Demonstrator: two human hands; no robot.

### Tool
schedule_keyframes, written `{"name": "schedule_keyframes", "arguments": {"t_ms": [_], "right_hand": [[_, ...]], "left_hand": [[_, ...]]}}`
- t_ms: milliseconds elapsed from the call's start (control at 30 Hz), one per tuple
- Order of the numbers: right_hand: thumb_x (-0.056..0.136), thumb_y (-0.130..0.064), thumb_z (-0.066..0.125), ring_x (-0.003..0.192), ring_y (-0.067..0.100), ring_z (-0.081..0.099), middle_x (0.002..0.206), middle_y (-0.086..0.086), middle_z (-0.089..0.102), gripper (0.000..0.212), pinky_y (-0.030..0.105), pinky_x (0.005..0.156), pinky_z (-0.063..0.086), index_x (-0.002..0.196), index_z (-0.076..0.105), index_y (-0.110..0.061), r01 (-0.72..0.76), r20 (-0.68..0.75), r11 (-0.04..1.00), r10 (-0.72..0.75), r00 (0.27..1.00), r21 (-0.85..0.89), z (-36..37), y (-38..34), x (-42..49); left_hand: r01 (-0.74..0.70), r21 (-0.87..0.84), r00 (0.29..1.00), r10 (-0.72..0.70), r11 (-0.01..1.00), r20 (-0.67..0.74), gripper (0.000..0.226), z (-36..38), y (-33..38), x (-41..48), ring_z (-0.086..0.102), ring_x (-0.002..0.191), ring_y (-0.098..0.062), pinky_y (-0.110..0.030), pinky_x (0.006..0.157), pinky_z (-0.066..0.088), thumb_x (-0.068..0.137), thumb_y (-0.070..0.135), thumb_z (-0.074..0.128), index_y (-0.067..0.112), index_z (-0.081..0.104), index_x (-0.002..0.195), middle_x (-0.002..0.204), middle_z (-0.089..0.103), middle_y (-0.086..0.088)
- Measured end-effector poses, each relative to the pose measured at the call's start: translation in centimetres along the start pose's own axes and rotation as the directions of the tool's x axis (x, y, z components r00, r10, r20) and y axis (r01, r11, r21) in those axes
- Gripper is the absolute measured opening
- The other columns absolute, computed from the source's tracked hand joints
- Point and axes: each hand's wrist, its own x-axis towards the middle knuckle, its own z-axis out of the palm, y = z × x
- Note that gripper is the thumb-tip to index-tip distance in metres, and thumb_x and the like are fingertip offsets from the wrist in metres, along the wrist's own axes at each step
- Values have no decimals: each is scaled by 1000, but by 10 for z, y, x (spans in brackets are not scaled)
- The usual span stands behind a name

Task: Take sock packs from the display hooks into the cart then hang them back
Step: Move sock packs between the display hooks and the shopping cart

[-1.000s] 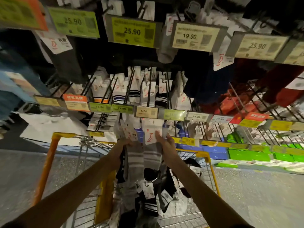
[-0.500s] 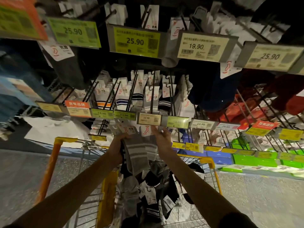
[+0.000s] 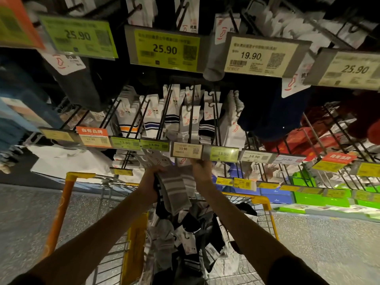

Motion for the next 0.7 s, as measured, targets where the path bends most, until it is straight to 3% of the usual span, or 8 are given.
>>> {"name": "schedule_keyframes", "arguments": {"t_ms": [133, 200, 300, 367, 467, 533, 600, 700], "right_hand": [[94, 2, 52, 117, 45, 54, 120, 27, 61, 15, 58, 98, 46, 101, 62, -6, -192, -26, 981, 191, 981, -36, 13, -2, 27], [99, -6, 50, 118, 41, 53, 127, 27, 56, 13, 50, 103, 43, 108, 59, -3, -306, 38, 945, 312, 949, -120, 9, -4, 32], [101, -16, 44, 77, 14, 55, 88, 4, 55, 25, 20, 70, 48, 77, 49, -19, -335, 144, 863, 412, 900, -377, -10, -4, 36], [103, -16, 39, 66, 9, 45, 74, 0, 44, 30, 15, 58, 40, 74, 45, -16, -302, 152, 798, 435, 888, -521, -13, -7, 40], [105, -24, 35, 96, 21, 49, 100, 12, 53, 25, 29, 89, 42, 112, 52, -6, -226, 103, 659, 421, 901, -718, -12, -17, 43], [105, -20, 35, 92, 19, 45, 102, 13, 48, 26, 33, 94, 39, 123, 49, -6, -219, 112, 631, 440, 891, -744, -12, -22, 38], [105, -13, 33, 93, 18, 45, 101, 9, 44, 31, 31, 94, 40, 129, 48, 0, -195, 175, 705, 416, 892, -682, -10, -17, 34], [104, -12, 40, 94, 19, 50, 108, 7, 46, 32, 29, 79, 44, 130, 50, 3, -247, 160, 922, 303, 939, -299, 2, -18, 19]], "left_hand": [[-14, -8, 1000, 14, 1000, 0, 38, -3, 2, 10, 60, 81, -31, -39, 77, 52, 61, 16, 66, 6, 60, 96, 91, 59, -15], [0, -17, 1000, 0, 1000, 1, 34, -5, 1, 11, 61, 78, -29, -38, 76, 52, 63, 16, 68, 6, 59, 95, 91, 58, -13], [-10, -15, 1000, 10, 1000, 8, 13, 0, 0, 4, 61, 68, -26, -36, 72, 48, 74, 16, 60, 9, 60, 85, 78, 61, -9], [-28, -14, 999, 29, 1000, 32, 9, 1, -1, 1, 62, 66, -25, -34, 69, 49, 77, 15, 58, 11, 61, 84, 75, 63, -8], [-32, 4, 999, 32, 999, 20, 13, 0, -4, 0, 62, 72, -26, -36, 72, 50, 77, 16, 62, 11, 62, 89, 81, 63, -10], [-12, 35, 1000, 12, 999, -13, 14, 1, -5, -2, 63, 72, -27, -37, 73, 51, 78, 18, 63, 10, 62, 89, 81, 64, -11], [-9, 56, 1000, 9, 998, -13, 11, 3, -8, -4, 65, 66, -25, -32, 66, 55, 89, 17, 56, 8, 62, 88, 75, 66, -10], [8, 92, 1000, -7, 996, -2, 17, 7, -11, -9, 67, 64, -24, -31, 62, 57, 93, 18, 52, 7, 64, 90, 75, 69, -10]]}}
